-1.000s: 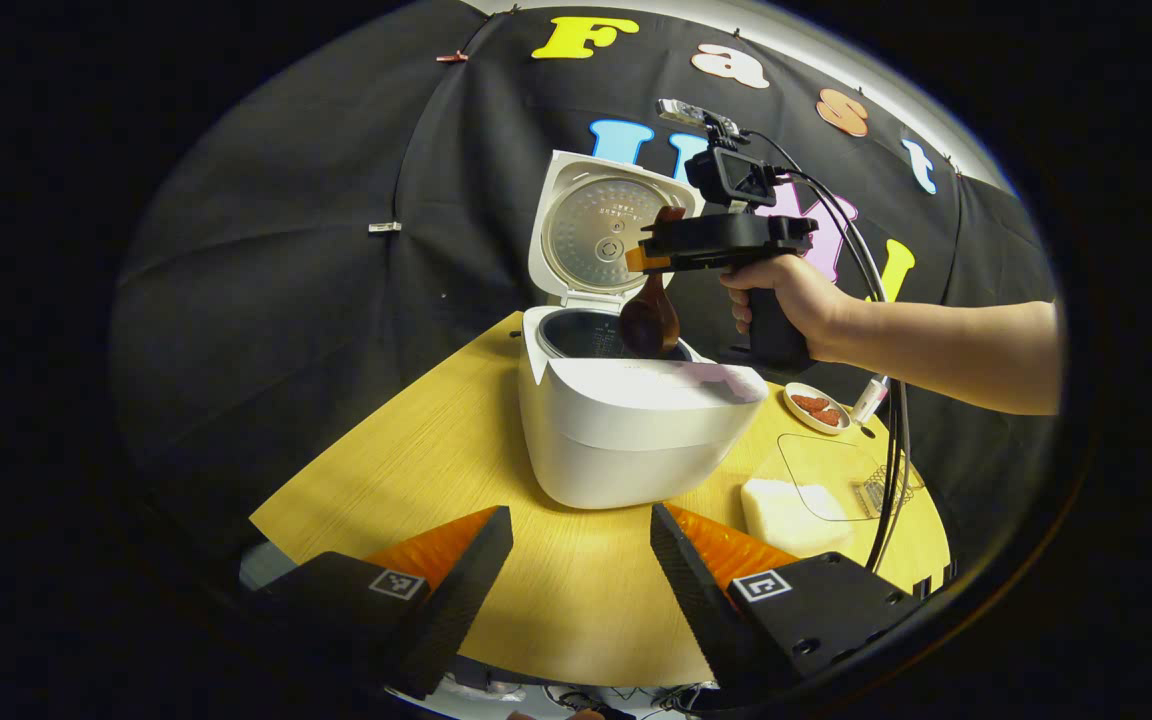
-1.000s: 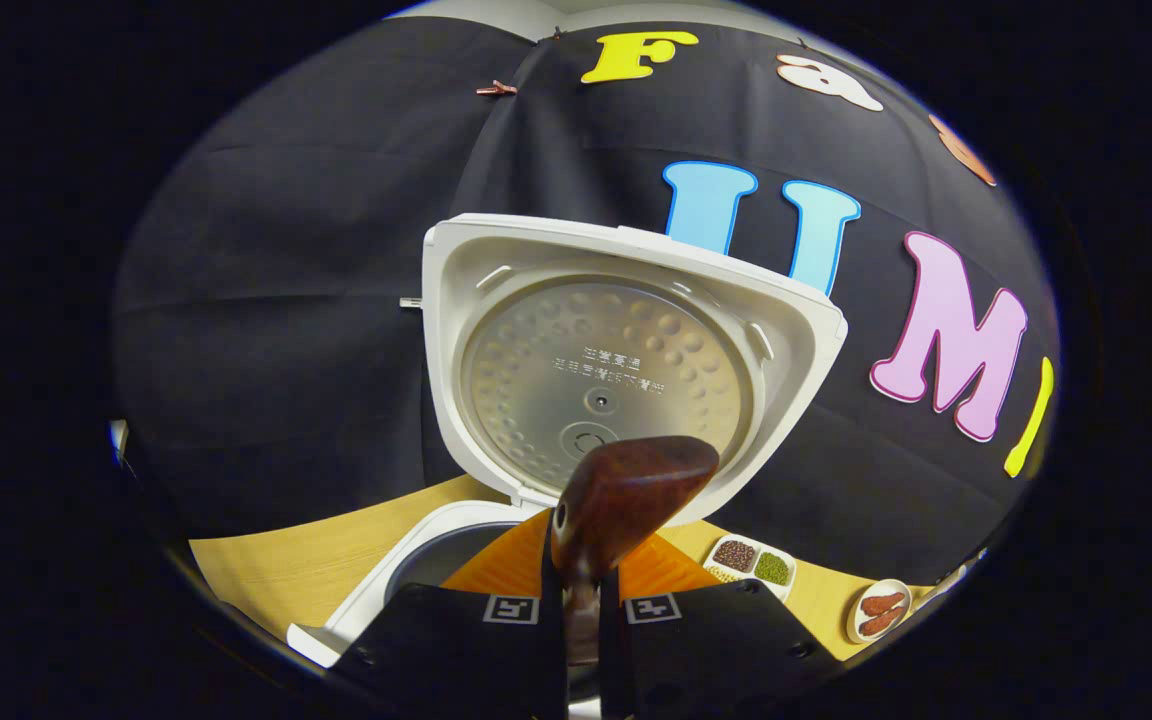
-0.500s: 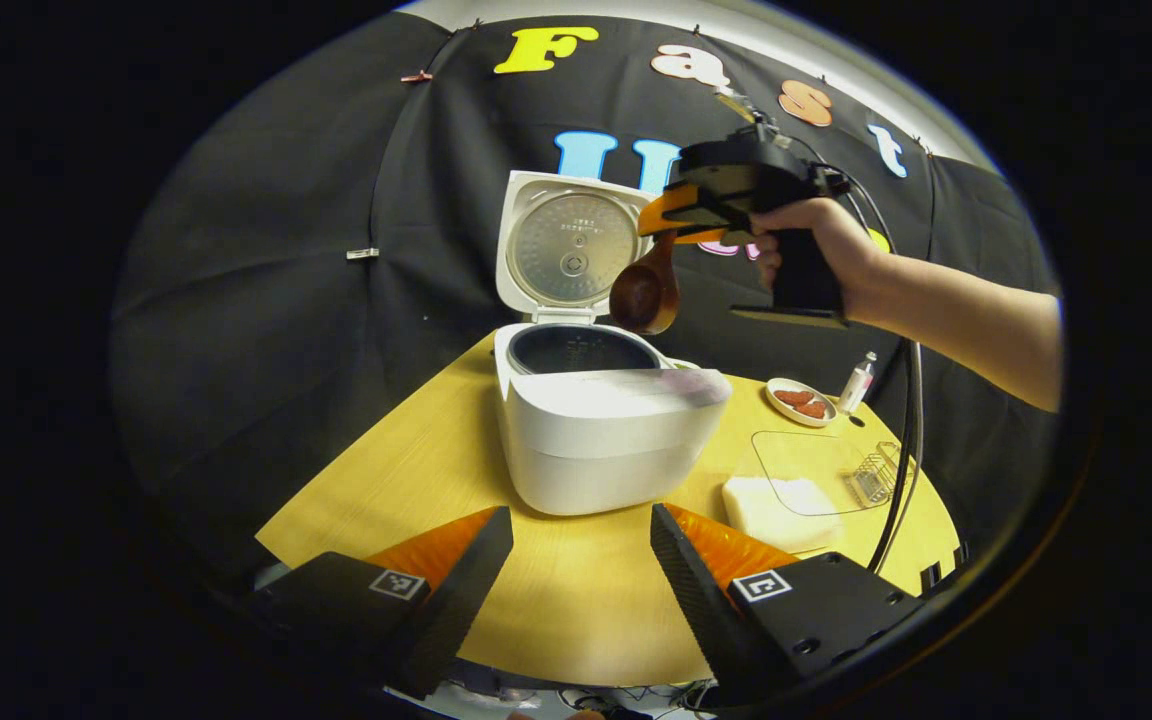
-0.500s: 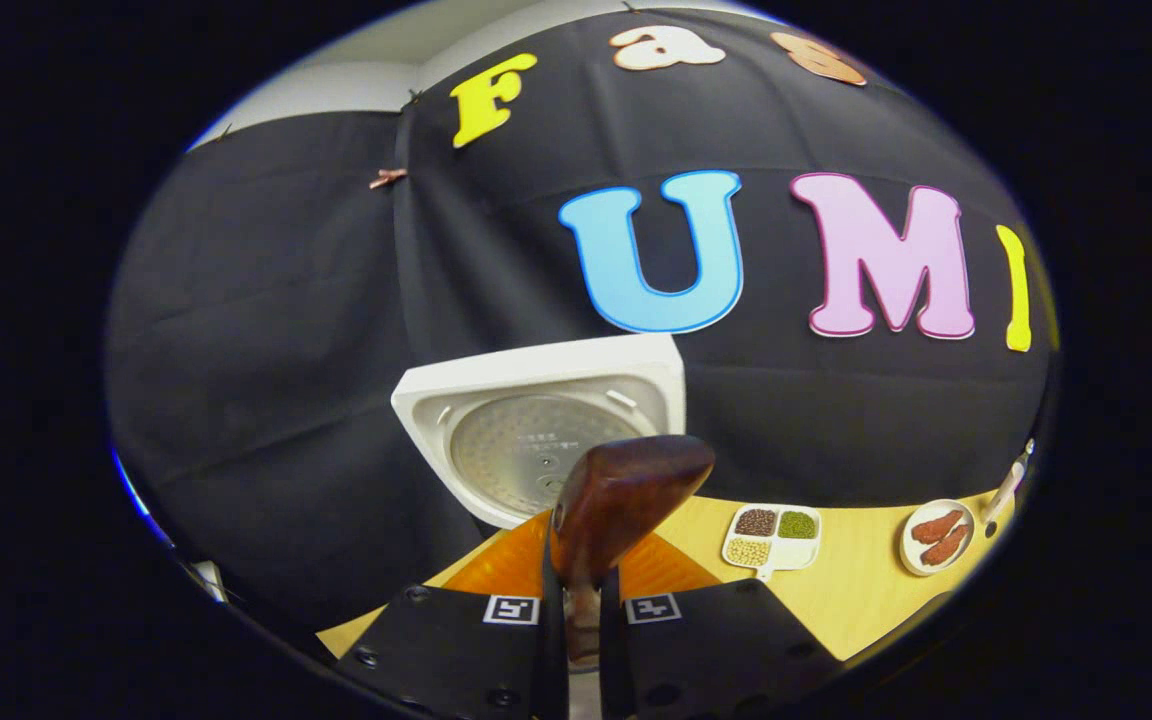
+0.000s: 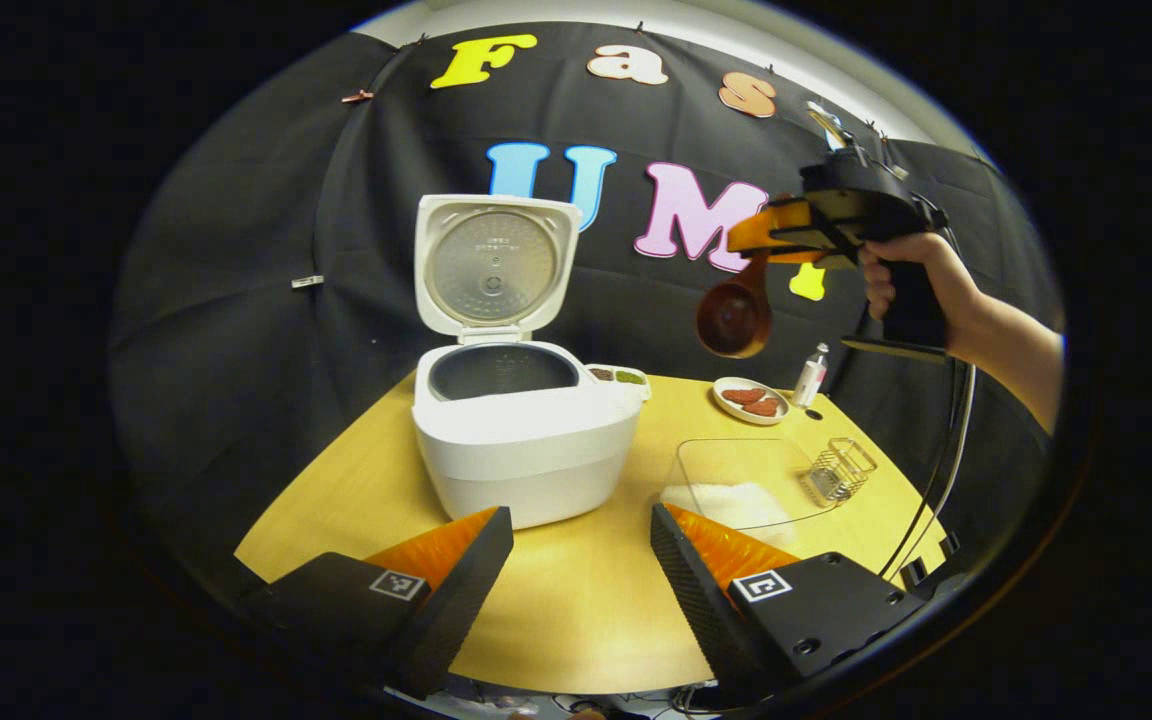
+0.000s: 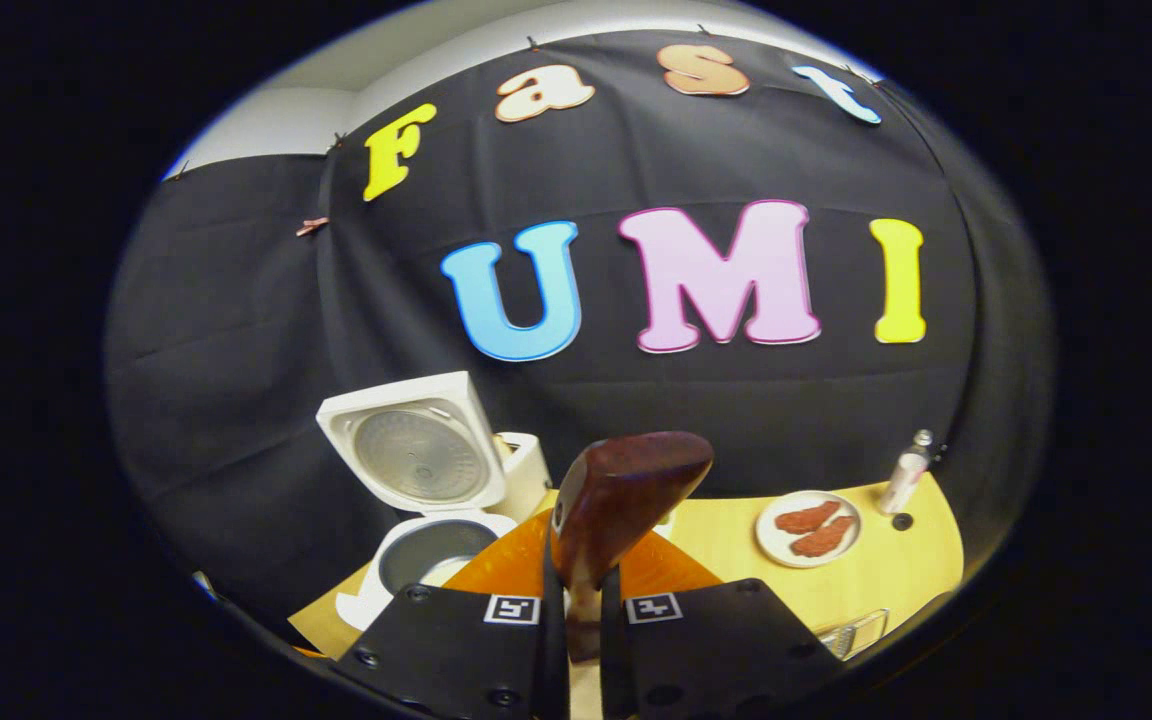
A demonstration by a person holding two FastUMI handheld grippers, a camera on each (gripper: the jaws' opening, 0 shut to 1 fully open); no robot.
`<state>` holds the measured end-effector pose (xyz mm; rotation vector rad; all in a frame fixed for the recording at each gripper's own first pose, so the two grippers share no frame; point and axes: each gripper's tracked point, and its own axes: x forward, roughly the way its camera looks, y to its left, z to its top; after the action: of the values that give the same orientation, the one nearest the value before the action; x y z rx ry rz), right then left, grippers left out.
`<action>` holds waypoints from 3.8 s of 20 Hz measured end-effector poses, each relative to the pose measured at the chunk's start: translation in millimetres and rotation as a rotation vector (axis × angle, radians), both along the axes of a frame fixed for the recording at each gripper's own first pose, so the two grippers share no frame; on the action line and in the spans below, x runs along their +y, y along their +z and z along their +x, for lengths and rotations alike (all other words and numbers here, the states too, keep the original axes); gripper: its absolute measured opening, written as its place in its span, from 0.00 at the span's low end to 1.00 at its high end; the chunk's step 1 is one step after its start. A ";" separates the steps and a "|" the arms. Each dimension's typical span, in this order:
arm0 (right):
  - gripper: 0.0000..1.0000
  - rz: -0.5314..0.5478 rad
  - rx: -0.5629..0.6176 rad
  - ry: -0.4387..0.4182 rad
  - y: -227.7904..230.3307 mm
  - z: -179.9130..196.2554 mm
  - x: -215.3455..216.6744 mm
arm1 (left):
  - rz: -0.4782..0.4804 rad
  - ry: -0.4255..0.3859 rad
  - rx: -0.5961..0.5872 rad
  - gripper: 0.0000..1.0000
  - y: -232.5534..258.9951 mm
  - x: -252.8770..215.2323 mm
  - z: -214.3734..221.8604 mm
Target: Close the left gripper, press the button to open the rice cooker; take a wooden spoon from the chopstick holder with the right hand, scoop a spoonful of rice and pour it into the rice cooker, then put the wooden spoon back into the chopstick holder.
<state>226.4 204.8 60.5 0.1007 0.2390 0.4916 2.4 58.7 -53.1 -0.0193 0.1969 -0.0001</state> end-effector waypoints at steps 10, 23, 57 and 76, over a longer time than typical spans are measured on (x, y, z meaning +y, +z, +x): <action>0.16 -0.026 0.100 -0.315 -59.9 29.9 -221.4 | -0.002 -0.018 -0.002 0.96 16.1 -67.2 26.6; 0.17 0.053 0.322 -0.404 -194.8 61.4 -295.6 | -0.008 0.229 -0.001 0.96 36.6 -54.6 22.4; 0.99 -0.076 0.246 -0.566 -142.8 -107.2 -363.9 | 0.109 0.272 -0.416 0.95 371.1 89.1 193.4; 0.99 -0.057 0.112 -0.433 -105.2 -142.3 -282.9 | 0.051 0.344 -0.043 0.99 298.3 165.0 323.7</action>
<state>84.0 -78.1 -44.7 0.1207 0.3309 0.0478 326.1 223.7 245.2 -0.0021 0.1487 0.3475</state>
